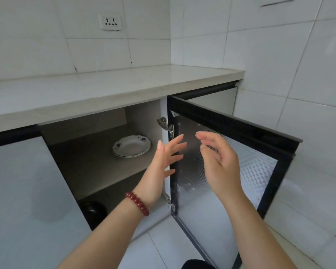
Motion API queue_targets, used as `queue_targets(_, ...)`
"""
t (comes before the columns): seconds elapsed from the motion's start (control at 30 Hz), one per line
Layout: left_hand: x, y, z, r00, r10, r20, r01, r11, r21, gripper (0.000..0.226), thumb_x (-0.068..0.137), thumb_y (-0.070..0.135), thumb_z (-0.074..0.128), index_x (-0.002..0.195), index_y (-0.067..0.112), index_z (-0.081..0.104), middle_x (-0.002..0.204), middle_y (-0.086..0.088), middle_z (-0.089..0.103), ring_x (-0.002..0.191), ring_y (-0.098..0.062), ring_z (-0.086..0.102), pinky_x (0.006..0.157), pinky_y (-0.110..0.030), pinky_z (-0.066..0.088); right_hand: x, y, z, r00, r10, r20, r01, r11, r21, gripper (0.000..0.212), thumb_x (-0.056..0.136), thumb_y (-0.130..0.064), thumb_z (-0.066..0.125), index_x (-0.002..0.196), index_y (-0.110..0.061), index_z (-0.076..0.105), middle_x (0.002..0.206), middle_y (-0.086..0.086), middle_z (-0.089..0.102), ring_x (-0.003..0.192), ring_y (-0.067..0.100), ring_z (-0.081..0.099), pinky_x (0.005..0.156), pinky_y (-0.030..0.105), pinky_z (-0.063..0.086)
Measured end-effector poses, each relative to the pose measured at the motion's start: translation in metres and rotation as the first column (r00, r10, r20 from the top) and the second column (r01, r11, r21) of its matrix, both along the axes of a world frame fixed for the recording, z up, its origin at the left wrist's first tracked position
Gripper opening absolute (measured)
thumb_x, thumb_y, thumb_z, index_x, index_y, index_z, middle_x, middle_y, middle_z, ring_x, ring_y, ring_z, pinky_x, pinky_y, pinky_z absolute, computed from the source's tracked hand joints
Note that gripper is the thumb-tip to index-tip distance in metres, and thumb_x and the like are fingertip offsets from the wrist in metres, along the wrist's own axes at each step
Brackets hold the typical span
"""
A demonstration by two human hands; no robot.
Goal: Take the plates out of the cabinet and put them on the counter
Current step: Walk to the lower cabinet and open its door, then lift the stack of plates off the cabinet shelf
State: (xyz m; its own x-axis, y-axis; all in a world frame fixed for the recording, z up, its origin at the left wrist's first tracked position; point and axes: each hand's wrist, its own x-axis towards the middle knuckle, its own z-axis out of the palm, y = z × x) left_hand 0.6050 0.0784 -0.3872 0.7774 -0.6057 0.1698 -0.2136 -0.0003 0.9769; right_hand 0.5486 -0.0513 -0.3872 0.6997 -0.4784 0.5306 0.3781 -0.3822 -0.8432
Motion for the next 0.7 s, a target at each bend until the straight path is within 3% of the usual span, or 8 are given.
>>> queue_targets(0.1, 0.013, -0.001, -0.005, 0.999, 0.044, -0.020, -0.045, 0.999, -0.002, 0.068, 0.079, 0.065, 0.004, 0.133, 0.045, 0.041, 0.137, 0.018, 0.050, 0.126, -0.006, 0.047, 0.108, -0.042, 0.032, 0.018, -0.003, -0.008, 0.998, 0.051, -0.021, -0.051, 0.999, 0.020, 0.030, 0.082, -0.020, 0.046, 0.104, -0.028, 0.064, 0.110, -0.018, 0.064, 0.108, -0.003, 0.055, 0.100, 0.036, 0.044)
queue_targets(0.3, 0.040, -0.004, -0.012, 0.991, 0.130, -0.030, -0.130, 0.991, 0.015, 0.055, 0.080, 0.068, 0.006, 0.114, 0.065, 0.049, 0.130, 0.026, 0.055, 0.122, -0.003, 0.050, 0.104, -0.040, 0.034, 0.056, -0.008, -0.023, 0.988, 0.135, -0.075, -0.135, 0.991, 0.014, 0.030, 0.084, -0.018, 0.049, 0.107, -0.027, 0.064, 0.111, -0.015, 0.065, 0.108, 0.000, 0.057, 0.098, 0.035, 0.046)
queue_targets(0.47, 0.070, 0.002, -0.015, 0.988, 0.150, -0.046, -0.150, 0.989, 0.005, 0.055, 0.080, 0.068, 0.007, 0.113, 0.063, 0.050, 0.132, 0.024, 0.053, 0.125, -0.007, 0.048, 0.108, -0.042, 0.033, 0.085, -0.003, -0.032, 0.977, 0.171, -0.131, -0.170, 0.985, 0.017, 0.028, 0.088, -0.011, 0.055, 0.108, -0.028, 0.063, 0.112, -0.015, 0.064, 0.109, 0.000, 0.056, 0.098, 0.035, 0.047)
queue_targets(0.6, 0.097, 0.019, -0.029, 0.990, 0.134, -0.040, -0.135, 0.990, -0.032, 0.056, 0.083, 0.067, 0.006, 0.116, 0.057, 0.050, 0.127, 0.025, 0.054, 0.118, 0.000, 0.052, 0.105, -0.040, 0.035, 0.115, 0.016, -0.050, 0.978, 0.160, -0.134, -0.158, 0.987, 0.025, 0.024, 0.087, -0.016, 0.056, 0.107, -0.028, 0.063, 0.111, -0.014, 0.065, 0.108, 0.004, 0.057, 0.097, 0.038, 0.048)
queue_targets(0.7, 0.123, 0.035, -0.043, 0.990, 0.127, -0.065, -0.131, 0.990, -0.045, 0.064, 0.082, 0.067, 0.007, 0.124, 0.045, 0.049, 0.131, 0.016, 0.054, 0.119, -0.004, 0.051, 0.097, -0.036, 0.037, 0.141, 0.036, -0.064, 0.978, 0.161, -0.130, -0.158, 0.987, 0.039, 0.024, 0.088, -0.014, 0.057, 0.108, -0.027, 0.063, 0.108, -0.017, 0.064, 0.103, -0.002, 0.057, 0.093, 0.026, 0.049)
